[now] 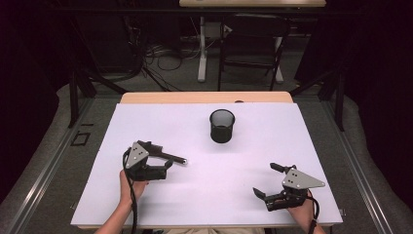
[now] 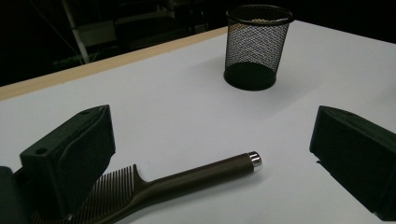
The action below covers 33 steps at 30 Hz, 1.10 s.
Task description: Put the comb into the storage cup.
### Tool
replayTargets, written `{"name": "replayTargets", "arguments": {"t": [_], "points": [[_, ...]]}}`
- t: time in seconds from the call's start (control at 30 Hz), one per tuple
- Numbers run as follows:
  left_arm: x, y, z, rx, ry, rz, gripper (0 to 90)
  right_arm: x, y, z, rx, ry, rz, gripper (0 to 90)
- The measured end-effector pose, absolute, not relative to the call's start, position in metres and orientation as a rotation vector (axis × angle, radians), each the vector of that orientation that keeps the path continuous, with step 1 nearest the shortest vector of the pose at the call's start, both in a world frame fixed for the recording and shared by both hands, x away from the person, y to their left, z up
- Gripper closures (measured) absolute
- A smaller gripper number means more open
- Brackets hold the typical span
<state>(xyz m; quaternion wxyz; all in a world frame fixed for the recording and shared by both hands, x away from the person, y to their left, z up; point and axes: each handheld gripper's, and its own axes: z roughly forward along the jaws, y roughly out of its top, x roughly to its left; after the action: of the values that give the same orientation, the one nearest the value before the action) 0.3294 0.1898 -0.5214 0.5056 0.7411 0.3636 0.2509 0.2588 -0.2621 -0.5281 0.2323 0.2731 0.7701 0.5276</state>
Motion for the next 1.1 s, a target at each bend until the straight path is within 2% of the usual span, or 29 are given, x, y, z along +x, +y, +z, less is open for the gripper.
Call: {"name": "replayTargets", "arguments": {"t": [0.47, 0.57, 0.63, 0.8, 0.83, 0.87, 0.97, 1.0, 1.07, 1.1], "points": [[0.356, 0.166, -0.526, 1.838, 0.943, 0.581, 4.5, 0.26, -0.254, -0.53, 0.724, 2.148, 1.441, 0.0], [0.36, 0.162, -0.528, 1.854, 0.969, 0.567, 3.9, 0.26, -0.254, -0.53, 0.727, 2.155, 1.433, 0.0], [0.361, 0.159, -0.529, 1.873, 0.971, 0.572, 0.2, 0.26, -0.255, -0.53, 0.727, 2.149, 1.441, 0.0], [0.364, 0.156, -0.53, 1.888, 0.977, 0.572, 0.7, 0.261, -0.255, -0.53, 0.727, 2.158, 1.434, 0.0], [0.364, 0.154, -0.53, 1.896, 0.971, 0.569, 4.4, 0.261, -0.255, -0.53, 0.73, 2.16, 1.432, 0.0], [0.365, 0.152, -0.531, 1.905, 0.97, 0.58, 16.2, 0.26, -0.255, -0.53, 0.73, 2.158, 1.428, 0.0], [0.367, 0.148, -0.532, 1.924, 0.967, 0.571, 20.0, 0.261, -0.255, -0.53, 0.728, 2.155, 1.425, 0.0], [0.368, 0.147, -0.533, 1.927, 0.971, 0.562, 32.4, 0.261, -0.255, -0.531, 0.737, 2.159, 1.425, 0.0], [0.371, 0.144, -0.534, 1.93, 0.978, 0.549, 44.5, 0.261, -0.255, -0.531, 0.74, 2.165, 1.422, 0.0], [0.371, 0.143, -0.534, 1.936, 0.969, 0.54, 44.5, 0.261, -0.255, -0.531, 0.74, 2.165, 1.422, 0.0]]}}
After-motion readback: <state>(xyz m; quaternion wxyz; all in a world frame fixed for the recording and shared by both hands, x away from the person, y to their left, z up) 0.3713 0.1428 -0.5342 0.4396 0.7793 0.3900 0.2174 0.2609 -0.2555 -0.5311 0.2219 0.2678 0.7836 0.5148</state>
